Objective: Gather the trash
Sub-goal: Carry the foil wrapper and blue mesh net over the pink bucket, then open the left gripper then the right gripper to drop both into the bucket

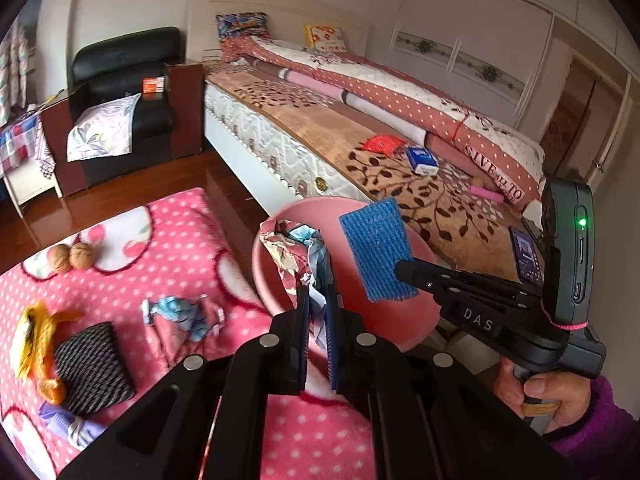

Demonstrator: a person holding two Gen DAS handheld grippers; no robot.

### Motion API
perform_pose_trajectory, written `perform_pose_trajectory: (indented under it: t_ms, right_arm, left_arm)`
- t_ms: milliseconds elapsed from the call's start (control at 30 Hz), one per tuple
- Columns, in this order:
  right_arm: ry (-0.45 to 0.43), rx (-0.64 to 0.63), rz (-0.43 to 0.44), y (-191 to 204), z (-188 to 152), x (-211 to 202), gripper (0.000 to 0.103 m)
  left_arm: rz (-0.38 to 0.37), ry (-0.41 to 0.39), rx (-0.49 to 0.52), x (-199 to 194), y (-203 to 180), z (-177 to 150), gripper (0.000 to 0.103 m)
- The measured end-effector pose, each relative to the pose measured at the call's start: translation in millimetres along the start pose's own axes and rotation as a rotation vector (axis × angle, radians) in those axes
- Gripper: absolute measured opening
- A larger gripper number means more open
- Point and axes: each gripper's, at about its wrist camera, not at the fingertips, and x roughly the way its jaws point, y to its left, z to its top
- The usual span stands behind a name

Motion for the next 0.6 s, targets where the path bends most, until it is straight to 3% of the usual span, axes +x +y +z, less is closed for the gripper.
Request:
perform_pose_trajectory:
  t_ms: [600]
  right_arm:
    - [0.027, 0.028, -0.046, -17, -5, 11, 0.007]
  left_arm:
    - [-0.002, 0.065, 0.008, 50, -13, 9, 0.007]
